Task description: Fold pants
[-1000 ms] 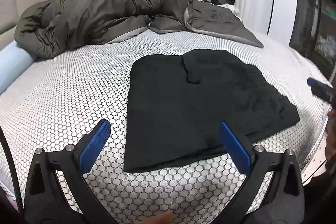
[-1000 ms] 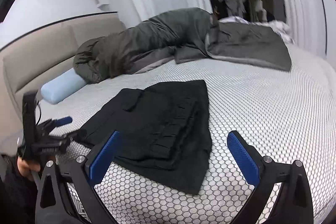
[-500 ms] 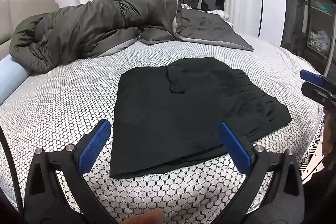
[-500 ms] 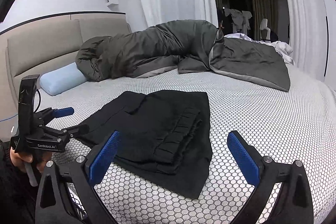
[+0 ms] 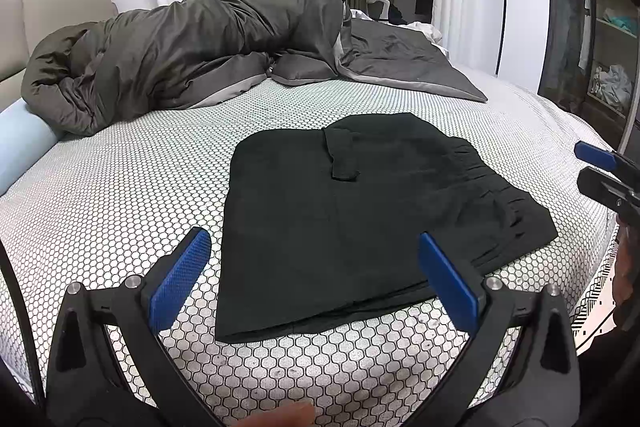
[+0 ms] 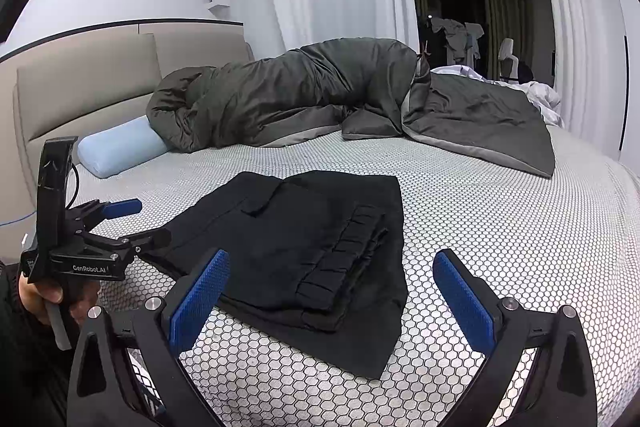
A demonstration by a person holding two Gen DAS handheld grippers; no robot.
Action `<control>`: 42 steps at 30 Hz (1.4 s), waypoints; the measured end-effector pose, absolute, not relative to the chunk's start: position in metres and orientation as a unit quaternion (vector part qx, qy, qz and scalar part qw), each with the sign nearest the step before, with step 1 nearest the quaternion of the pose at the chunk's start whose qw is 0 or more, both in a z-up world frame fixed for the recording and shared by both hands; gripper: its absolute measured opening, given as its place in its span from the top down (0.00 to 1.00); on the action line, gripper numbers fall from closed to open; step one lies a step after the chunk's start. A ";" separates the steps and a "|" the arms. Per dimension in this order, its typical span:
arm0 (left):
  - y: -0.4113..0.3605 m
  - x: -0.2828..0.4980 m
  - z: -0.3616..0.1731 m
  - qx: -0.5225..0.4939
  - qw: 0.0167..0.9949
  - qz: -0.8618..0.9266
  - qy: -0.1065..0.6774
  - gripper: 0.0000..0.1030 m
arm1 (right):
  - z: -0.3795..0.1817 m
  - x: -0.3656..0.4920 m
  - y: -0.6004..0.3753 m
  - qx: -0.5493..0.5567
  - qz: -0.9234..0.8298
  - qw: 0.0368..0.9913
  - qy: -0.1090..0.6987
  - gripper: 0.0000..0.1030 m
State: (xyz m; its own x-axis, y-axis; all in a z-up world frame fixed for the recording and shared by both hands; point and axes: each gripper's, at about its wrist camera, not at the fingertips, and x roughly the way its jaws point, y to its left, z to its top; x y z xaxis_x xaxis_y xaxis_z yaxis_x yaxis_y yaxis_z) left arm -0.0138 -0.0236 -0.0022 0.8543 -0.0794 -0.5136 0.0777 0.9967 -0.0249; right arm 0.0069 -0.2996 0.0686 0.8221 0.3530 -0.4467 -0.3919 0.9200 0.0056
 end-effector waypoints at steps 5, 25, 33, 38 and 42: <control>-0.023 -0.014 -0.002 -0.001 0.963 -0.040 0.266 0.01 | 0.067 0.008 -0.297 -0.044 0.194 0.953 0.229 0.00; -0.026 -0.013 -0.002 -0.003 0.965 -0.031 0.260 0.01 | 0.065 0.010 -0.296 -0.047 0.196 0.951 0.233 0.00; -0.028 -0.013 -0.003 -0.007 0.966 -0.030 0.258 0.01 | 0.064 0.011 -0.295 -0.047 0.195 0.951 0.235 0.00; -0.030 -0.014 -0.002 -0.005 0.966 -0.030 0.257 0.01 | 0.063 0.011 -0.292 -0.050 0.193 0.951 0.237 0.00; -0.033 -0.015 -0.003 -0.005 0.966 -0.029 0.257 0.01 | 0.063 0.011 -0.292 -0.050 0.193 0.951 0.237 0.00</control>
State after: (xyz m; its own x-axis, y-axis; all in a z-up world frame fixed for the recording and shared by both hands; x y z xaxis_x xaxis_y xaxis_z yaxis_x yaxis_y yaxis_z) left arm -0.0149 -0.0327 -0.0026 0.8667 -0.0577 -0.4955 0.0529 0.9983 -0.0238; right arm 0.0106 -0.2917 0.0628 0.8129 0.3429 -0.4708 -0.3907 0.9205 -0.0042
